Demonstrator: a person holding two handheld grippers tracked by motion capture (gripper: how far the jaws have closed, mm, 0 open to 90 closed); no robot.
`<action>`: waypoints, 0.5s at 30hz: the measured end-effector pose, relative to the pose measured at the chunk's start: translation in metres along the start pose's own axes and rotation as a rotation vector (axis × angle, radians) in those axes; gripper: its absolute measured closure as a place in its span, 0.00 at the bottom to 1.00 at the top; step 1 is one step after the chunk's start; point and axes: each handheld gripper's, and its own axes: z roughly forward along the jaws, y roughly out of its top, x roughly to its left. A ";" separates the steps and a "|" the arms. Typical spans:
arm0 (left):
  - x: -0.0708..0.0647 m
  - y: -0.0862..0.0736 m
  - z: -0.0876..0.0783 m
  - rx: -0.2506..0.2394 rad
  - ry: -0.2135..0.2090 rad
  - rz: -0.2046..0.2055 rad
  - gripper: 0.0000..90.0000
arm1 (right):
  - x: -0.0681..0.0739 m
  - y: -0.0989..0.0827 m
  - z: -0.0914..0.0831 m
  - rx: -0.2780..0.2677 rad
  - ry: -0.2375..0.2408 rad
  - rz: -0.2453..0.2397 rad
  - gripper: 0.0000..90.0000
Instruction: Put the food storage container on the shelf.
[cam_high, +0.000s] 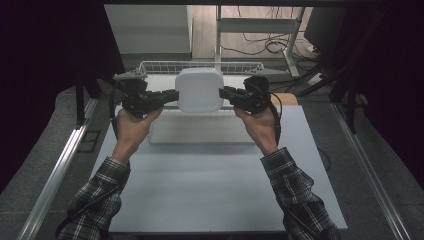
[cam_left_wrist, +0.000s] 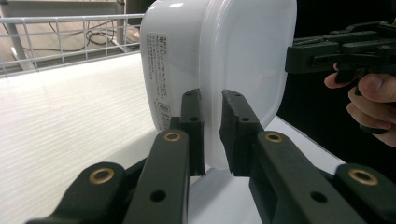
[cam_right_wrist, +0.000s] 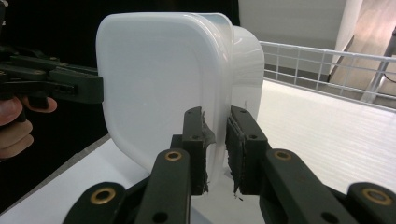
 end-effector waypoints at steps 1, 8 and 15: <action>0.000 0.000 0.000 0.000 0.000 0.000 0.89 | 0.000 0.000 0.000 0.000 0.000 0.000 0.86; 0.005 0.007 0.010 0.026 -0.003 -0.018 0.88 | -0.008 0.004 0.006 0.003 -0.022 0.028 0.84; 0.009 0.012 0.017 0.021 -0.011 -0.041 0.82 | -0.014 0.006 0.011 0.012 -0.031 0.055 0.80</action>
